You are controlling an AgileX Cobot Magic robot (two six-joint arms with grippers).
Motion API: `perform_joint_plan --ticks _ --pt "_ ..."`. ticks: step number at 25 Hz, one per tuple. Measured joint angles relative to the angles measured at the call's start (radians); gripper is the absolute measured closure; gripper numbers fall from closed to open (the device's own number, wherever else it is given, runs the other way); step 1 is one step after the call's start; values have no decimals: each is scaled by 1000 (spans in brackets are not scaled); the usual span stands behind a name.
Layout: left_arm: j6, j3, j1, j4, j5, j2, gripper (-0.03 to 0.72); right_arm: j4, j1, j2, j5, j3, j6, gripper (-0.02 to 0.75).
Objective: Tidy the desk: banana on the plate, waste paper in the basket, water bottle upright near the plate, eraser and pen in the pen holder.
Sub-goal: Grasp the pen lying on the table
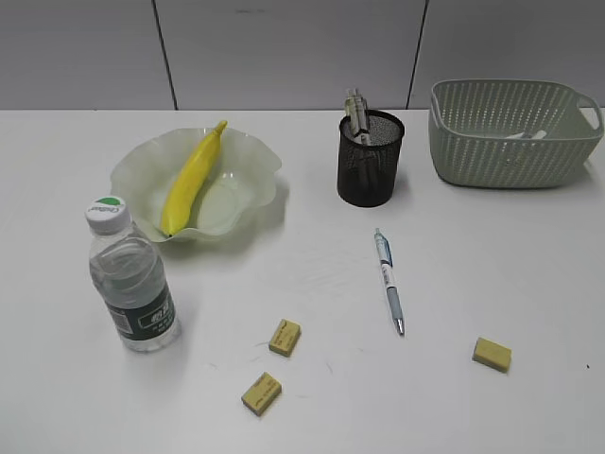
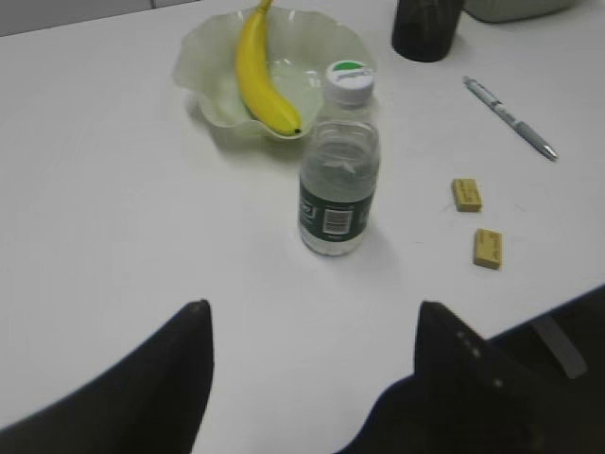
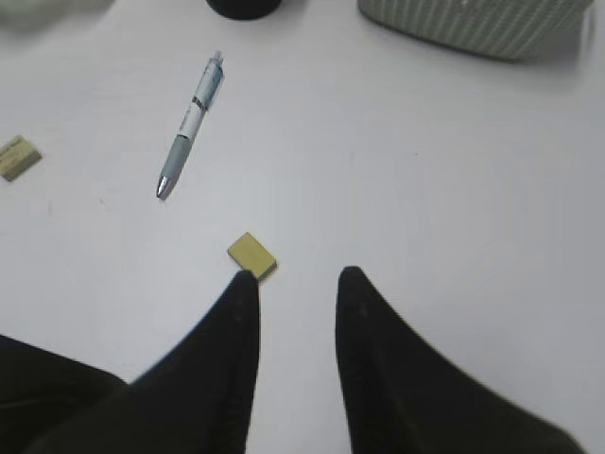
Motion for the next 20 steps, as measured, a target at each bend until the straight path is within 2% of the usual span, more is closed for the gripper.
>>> perform_joint_plan --ticks 7,11,15,20 --pt "2 0 264 1 0 0 200 28 0 629 -165 -197 0 495" --pt "46 0 404 -26 0 0 245 67 0 929 -197 -377 0 417" --pt "70 0 437 -42 0 -21 301 141 0 1157 -188 -542 0 322" --pt "74 0 439 -44 -3 -100 353 197 12 1364 -185 -679 0 302"
